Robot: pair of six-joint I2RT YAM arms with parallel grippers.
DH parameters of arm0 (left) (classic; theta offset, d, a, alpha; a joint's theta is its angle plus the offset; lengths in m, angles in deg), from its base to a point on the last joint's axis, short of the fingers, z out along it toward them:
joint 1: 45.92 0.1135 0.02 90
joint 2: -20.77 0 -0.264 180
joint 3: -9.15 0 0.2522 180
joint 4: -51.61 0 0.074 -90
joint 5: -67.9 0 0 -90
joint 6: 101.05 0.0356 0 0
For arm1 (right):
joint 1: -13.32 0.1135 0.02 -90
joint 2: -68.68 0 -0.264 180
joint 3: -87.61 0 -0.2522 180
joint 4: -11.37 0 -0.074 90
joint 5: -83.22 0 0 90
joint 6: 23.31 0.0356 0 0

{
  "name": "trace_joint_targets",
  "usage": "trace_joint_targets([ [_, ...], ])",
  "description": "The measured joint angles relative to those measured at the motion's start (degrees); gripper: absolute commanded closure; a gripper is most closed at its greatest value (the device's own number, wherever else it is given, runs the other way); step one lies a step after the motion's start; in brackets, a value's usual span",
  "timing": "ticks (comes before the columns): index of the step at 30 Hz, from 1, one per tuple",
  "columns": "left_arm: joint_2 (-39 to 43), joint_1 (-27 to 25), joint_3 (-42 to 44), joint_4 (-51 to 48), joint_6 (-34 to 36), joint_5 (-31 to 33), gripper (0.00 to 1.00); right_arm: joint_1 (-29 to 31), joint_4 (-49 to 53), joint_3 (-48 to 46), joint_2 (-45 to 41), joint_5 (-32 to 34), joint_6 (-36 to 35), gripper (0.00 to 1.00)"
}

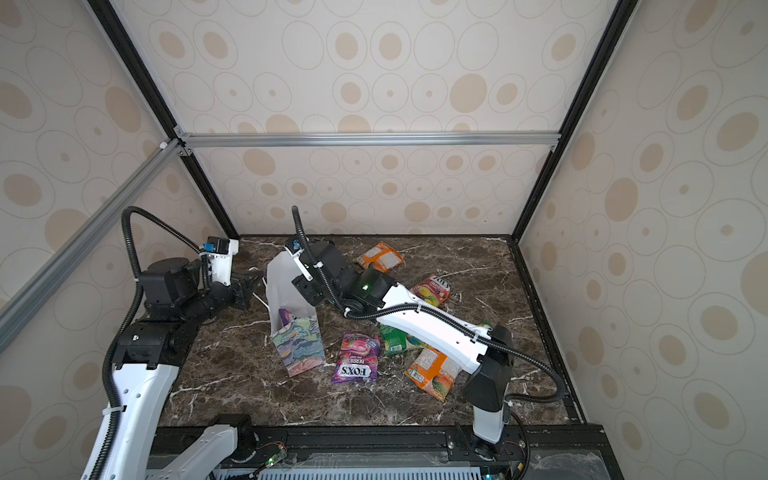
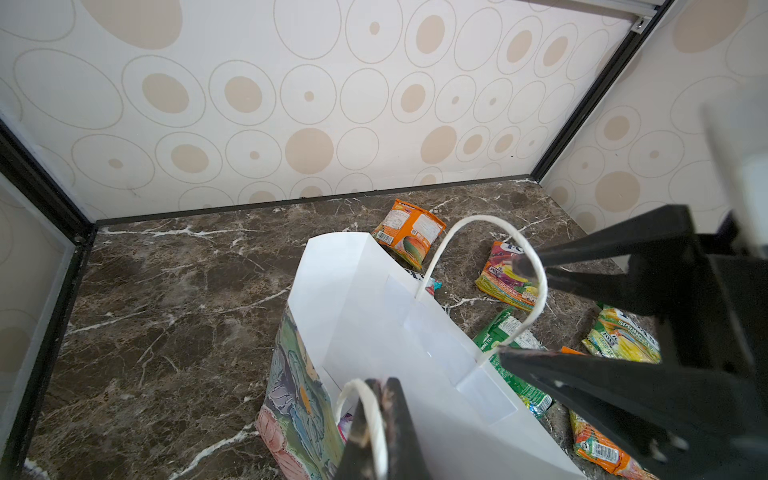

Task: Place the snacks into the paper bag
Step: 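Raise the right gripper out of the bag and draw it back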

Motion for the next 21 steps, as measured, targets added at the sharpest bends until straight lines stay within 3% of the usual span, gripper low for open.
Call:
trace_joint_targets([
  [1,0.0,0.0,0.0,0.0,0.0,0.0,1.0,-0.09,0.02,0.07,0.46,-0.04,0.24,0.59],
  [4,0.0,0.0,0.0,0.0,0.0,0.0,1.0,-0.2,0.22,0.68,1.6,-0.09,0.11,0.91],
  [6,0.0,0.0,0.0,0.02,0.02,0.81,1.0,-0.2,0.11,0.72,1.73,-0.24,0.02,1.0],
  [21,0.04,0.0,0.35,0.28,0.09,5.22,1.0,1.36,-5.01,-8.79,-4.83,0.5,-0.48,1.0],
])
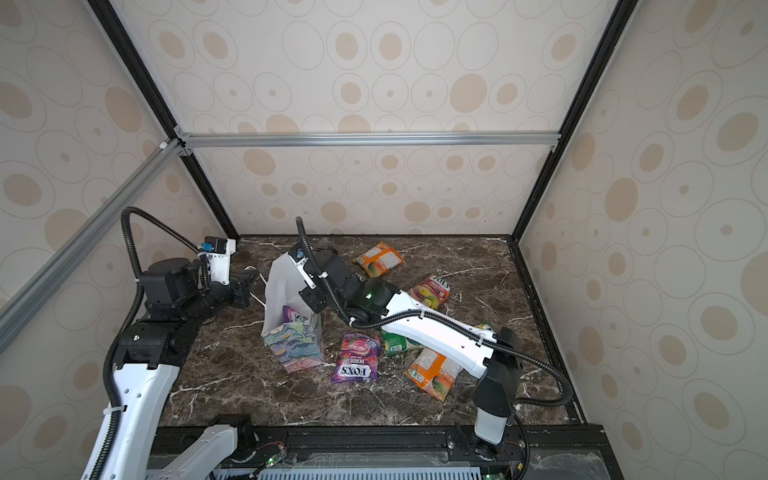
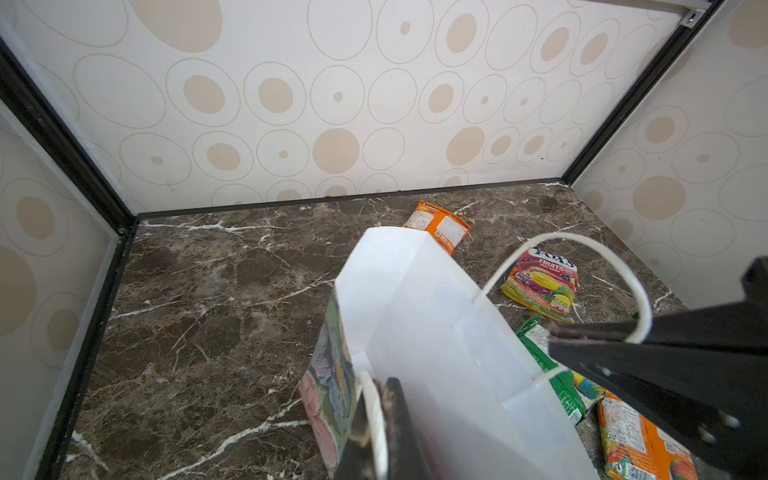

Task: Place the snacks into the paper bag

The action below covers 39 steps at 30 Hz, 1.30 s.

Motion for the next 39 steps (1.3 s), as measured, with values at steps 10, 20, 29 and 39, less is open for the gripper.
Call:
trace_joint_targets([
  [10,-0.09,0.0,1.77,-1.31,-0.04,5.57,1.0,0.74,-1.42,-0.98,-0.81,-3.21,-0.9,0.92],
  [20,-0.09,0.0,1.92,-2.49,-0.04,9.05,0.99,0.83,-2.03,-1.95,-2.08,-8.17,-0.33,0.5],
  [29,0.85,0.0,1.68,-1.95,-0.07,3.21,1.0,0.94,-4.5,-10.14,-12.63,-11.98,1.51,0.37],
  [39,2.1,0.0,2.56,-1.29,0.92,-0.52,1.0,-1.7,-5.27,-27.47,-34.1,-7.13,7.63,0.32],
])
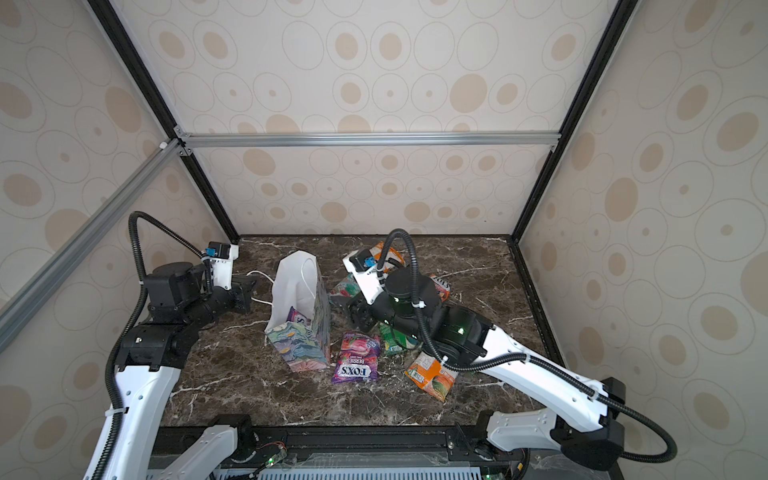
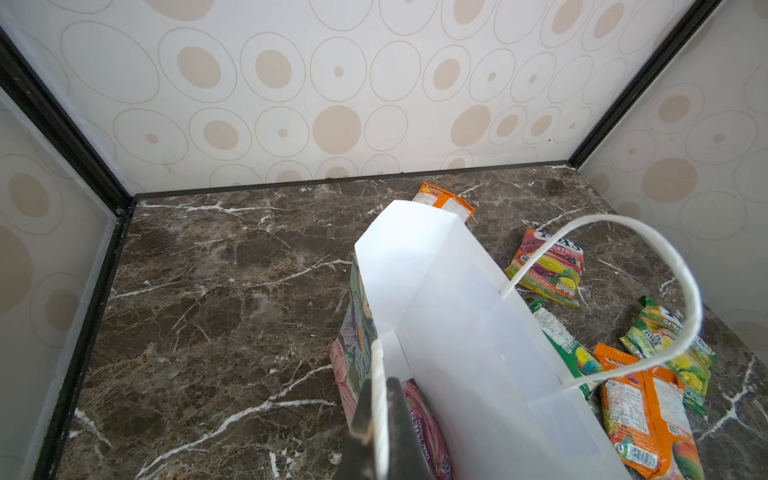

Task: Place the snacks into the paper bag

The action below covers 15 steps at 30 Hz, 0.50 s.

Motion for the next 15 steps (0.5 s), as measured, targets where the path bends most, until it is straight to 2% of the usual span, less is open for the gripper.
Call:
trace_joint_targets([
  [4,3.8,0.0,2.05,0.57,0.09,0.9,1.0,-1.25,2.75,-9.79,-4.28,2.6,5.03,0.32],
  [8,4.37,0.0,2.05,0.61,0.04,2.16,1.0,-1.42,7.06,-15.15,-4.7,3.61,11.28,0.31],
  [15,1.51,0.0,0.98,0.63,-0.04,2.03,1.0,-1.44,7.3,-26.47,-3.28,-0.72,22.88,0.35],
])
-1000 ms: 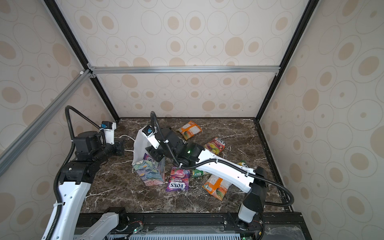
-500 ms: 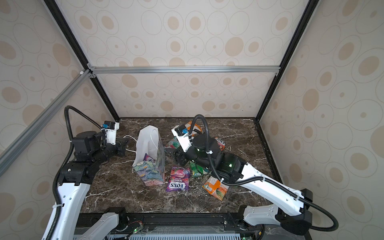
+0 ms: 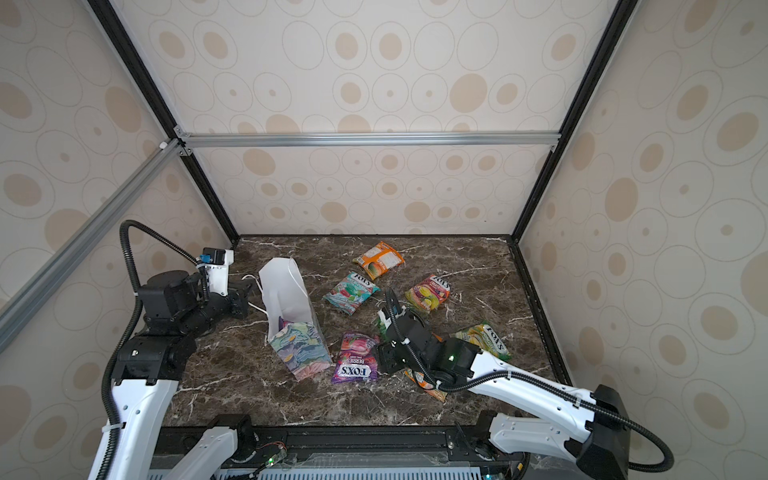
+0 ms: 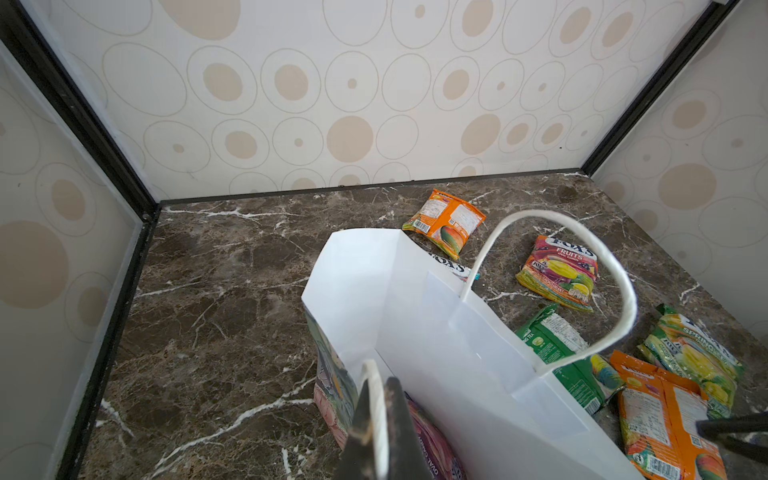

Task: Place the snacks into the paper bag

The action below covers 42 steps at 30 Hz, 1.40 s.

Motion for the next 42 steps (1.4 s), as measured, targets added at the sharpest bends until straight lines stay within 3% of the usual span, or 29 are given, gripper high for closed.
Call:
trace_joint_targets([
  [6,-0.96,0.0,-0.35,0.87,-0.15,-1.27,1.0,0.0,-4.15,-7.37,0.98,-1.51,3.54,0.37],
  [12,3.3,0.0,3.45,2.1,-0.31,-0.35,1.0,0.0,-12.11,-13.79,1.44,-2.1,3.1,0.37],
  [31,3.72,0.0,3.93,2.14,-0.33,2.34,0.98,-2.38,-27.56,-14.08,15.23,-7.91,1.6,0.38],
  [42,4.42,-0.02,4.17,2.12,-0.33,2.89,0.98,-2.47,-28.74,-13.64,18.99,-9.42,1.55,0.38],
])
